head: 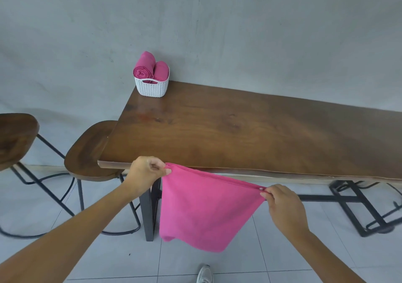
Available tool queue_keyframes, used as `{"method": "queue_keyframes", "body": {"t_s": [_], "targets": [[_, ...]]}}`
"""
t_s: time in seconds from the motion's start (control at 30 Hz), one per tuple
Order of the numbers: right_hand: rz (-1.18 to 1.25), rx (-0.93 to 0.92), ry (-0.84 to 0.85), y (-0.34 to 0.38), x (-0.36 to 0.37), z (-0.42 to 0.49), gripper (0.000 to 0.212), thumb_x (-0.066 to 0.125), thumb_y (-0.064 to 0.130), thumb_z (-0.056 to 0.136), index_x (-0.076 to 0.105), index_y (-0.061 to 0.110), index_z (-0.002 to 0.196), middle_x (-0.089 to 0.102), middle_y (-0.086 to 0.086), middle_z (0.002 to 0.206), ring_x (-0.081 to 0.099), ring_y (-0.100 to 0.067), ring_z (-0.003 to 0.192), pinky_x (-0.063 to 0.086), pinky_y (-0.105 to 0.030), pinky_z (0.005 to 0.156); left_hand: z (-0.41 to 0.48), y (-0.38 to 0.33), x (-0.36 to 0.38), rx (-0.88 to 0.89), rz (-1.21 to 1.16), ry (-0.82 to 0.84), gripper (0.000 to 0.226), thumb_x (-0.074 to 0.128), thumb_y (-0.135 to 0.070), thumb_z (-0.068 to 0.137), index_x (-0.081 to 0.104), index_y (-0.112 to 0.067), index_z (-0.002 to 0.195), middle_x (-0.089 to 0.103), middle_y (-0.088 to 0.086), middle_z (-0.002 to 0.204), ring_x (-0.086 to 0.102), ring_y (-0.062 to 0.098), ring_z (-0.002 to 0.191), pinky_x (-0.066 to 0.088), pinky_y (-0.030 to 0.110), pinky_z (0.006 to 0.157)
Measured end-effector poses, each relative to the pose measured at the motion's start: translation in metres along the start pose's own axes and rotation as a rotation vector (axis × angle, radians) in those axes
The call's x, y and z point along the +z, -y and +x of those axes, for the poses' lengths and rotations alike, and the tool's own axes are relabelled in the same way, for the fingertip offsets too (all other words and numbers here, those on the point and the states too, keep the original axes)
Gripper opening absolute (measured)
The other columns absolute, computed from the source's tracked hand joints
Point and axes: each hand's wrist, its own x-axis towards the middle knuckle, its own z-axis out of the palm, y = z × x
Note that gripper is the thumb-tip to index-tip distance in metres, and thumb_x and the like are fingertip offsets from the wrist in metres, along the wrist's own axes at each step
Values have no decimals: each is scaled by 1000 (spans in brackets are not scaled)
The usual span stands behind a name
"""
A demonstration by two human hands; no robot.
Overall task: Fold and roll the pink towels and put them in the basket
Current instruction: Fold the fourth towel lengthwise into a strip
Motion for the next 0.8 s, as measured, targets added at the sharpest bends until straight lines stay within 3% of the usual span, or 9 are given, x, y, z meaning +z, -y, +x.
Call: {"method": "queue_keyframes", "body": {"t_s": [0.3, 0.43, 0.63, 0.8], "targets": [[-78, -50, -39, -1, -7, 13, 15, 75, 14, 88, 67, 17, 76, 64, 5, 73, 60, -22, 66, 49, -35, 59, -3, 0, 3, 81, 83, -9, 19, 87, -16, 79, 71, -16, 68, 71, -6, 75, 69, 15, 69, 57, 29, 72], [-130, -94, 10, -7, -9, 18, 16, 80, 16, 84, 67, 17, 74, 64, 4, 71, 61, -22, 65, 50, -36, 60, -2, -1, 9, 70, 63, 4, 20, 88, -20, 78, 70, -18, 68, 71, -5, 73, 66, 11, 68, 51, 18, 66], [-78, -35, 37, -13, -12, 23, 23, 82, 21, 82, 63, 17, 69, 57, 7, 64, 51, -16, 62, 38, -28, 56, 5, -3, 20, 111, 63, 3, 20, 86, -17, 79, 70, -20, 69, 69, -9, 71, 61, 4, 67, 48, 15, 66], [-37, 76, 95, -20, -7, 30, 17, 74, 18, 90, 66, 15, 76, 60, 4, 70, 53, -17, 70, 39, -29, 58, 11, -5, 30, 148, 75, -13, 20, 82, -13, 84, 66, -18, 71, 67, -9, 73, 58, 4, 66, 46, 14, 65]]}}
